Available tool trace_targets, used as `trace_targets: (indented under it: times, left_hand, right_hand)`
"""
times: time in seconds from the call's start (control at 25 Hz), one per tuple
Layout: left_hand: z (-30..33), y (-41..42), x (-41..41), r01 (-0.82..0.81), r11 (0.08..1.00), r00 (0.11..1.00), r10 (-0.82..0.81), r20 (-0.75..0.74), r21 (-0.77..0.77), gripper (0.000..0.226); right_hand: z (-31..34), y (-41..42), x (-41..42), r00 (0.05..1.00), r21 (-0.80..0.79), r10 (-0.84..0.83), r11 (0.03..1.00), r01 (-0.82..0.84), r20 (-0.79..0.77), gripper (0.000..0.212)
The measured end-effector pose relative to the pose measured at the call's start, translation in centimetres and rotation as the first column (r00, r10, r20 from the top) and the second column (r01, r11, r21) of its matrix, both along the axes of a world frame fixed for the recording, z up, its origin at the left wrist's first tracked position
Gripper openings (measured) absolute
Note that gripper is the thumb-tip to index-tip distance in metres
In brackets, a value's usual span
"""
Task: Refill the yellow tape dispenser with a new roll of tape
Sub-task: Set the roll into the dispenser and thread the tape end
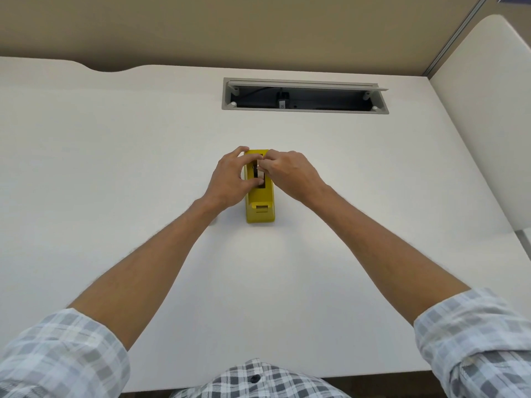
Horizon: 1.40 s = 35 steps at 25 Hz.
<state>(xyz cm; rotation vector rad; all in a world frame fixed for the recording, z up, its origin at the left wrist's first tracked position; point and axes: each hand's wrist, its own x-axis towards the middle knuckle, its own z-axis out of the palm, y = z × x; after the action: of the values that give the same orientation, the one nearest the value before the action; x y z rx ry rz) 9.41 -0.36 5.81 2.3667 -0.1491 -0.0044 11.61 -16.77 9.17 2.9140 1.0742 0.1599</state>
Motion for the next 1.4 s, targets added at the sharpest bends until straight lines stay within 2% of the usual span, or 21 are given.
trace_targets:
  times: [0.24, 0.44, 0.76, 0.88, 1.4]
  left_hand:
    - [0.3, -0.2, 0.1, 0.017, 0.997, 1.000, -0.016, -0.012, 0.075, 0.054]
    - [0.4, -0.3, -0.2, 0.019, 0.999, 1.000, -0.020, 0.021, 0.030, 0.044]
    - [0.4, 0.0, 0.1, 0.036, 0.998, 0.999, -0.035, -0.014, 0.044, 0.048]
    - [0.5, 0.0, 0.1, 0.035, 0.999, 0.999, -0.034, -0.017, 0.041, 0.048]
    - [0.6, -0.1, -0.1, 0.021, 0.999, 1.000, -0.022, 0.009, 0.035, 0.047]
  right_hand:
    - [1.3, 0.3, 0.7, 0.996, -0.051, 0.081, 0.995, -0.084, -0.048, 0.026]
    - [1.8, 0.8, 1.1, 0.995, -0.057, 0.100, 0.993, -0.101, -0.024, 0.027]
    - [2.0, 0.7, 0.8, 0.994, -0.031, 0.091, 0.995, -0.094, -0.065, 0.026]
    - [2.1, 0.6, 0.8, 0.992, -0.077, 0.117, 0.990, -0.121, -0.047, 0.028]
    - [2.4, 1.1, 0.5, 0.995, -0.032, 0.053, 0.998, -0.056, -0.080, 0.028]
